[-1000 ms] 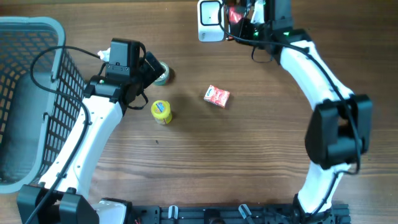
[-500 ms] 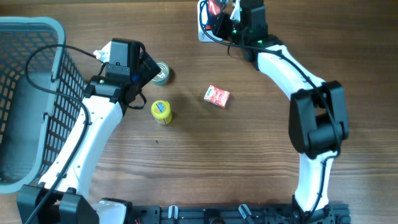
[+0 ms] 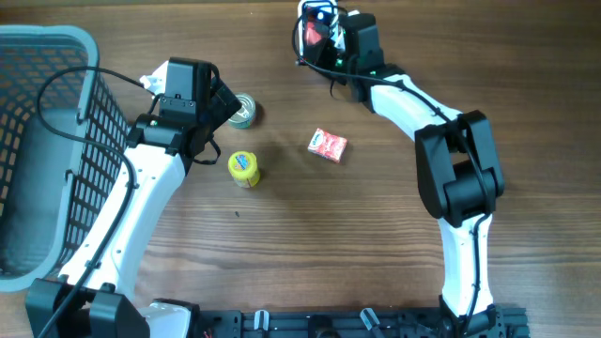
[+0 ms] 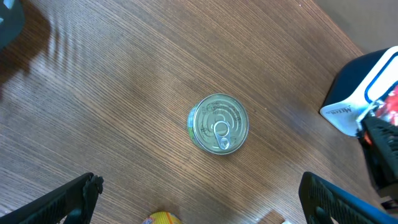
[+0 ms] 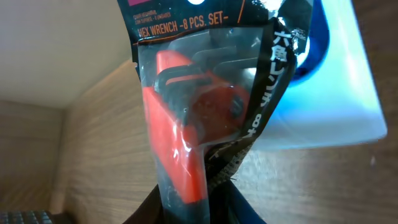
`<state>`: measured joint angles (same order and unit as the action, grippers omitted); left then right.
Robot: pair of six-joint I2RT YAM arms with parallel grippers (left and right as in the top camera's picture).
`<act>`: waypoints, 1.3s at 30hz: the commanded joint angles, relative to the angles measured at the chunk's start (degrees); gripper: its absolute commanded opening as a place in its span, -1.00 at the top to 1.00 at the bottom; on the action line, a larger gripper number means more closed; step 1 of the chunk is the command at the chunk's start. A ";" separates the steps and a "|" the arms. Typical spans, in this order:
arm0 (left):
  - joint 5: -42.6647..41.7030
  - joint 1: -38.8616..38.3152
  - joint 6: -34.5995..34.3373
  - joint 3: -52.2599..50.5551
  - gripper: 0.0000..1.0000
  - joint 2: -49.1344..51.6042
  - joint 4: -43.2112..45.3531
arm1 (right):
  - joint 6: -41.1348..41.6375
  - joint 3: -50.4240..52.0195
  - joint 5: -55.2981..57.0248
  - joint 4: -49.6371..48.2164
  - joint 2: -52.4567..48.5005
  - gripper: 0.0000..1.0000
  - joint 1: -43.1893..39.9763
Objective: Scan the item barcode
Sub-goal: 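Hold the wrench pack over the white scanner with the right gripper, then carry the wrench pack back and drop it at the far right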
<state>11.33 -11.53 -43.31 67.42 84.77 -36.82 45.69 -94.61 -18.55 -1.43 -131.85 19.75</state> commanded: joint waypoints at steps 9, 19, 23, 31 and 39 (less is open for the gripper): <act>1.20 0.02 1.14 0.09 -1.00 -0.15 -0.09 | 9.20 -1.51 1.57 4.87 -1.16 0.90 0.07; 1.20 0.02 1.14 0.09 -1.00 -0.15 -0.79 | -5.55 -1.53 -3.32 1.16 3.78 0.90 -0.44; 1.16 0.02 1.14 0.09 -1.00 -0.17 -0.90 | -6.84 -1.51 7.63 16.06 13.94 0.90 -2.80; 0.72 0.00 1.16 0.09 -1.00 -0.17 -0.94 | -6.80 -0.61 39.43 55.69 23.10 0.91 -16.98; 0.72 0.00 1.16 0.09 -1.00 -0.17 -1.55 | -11.15 15.10 41.62 44.13 22.88 0.91 -35.04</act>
<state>11.33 -11.53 -43.11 67.42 84.77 -38.00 37.17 -84.49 20.21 46.09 -108.64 -11.57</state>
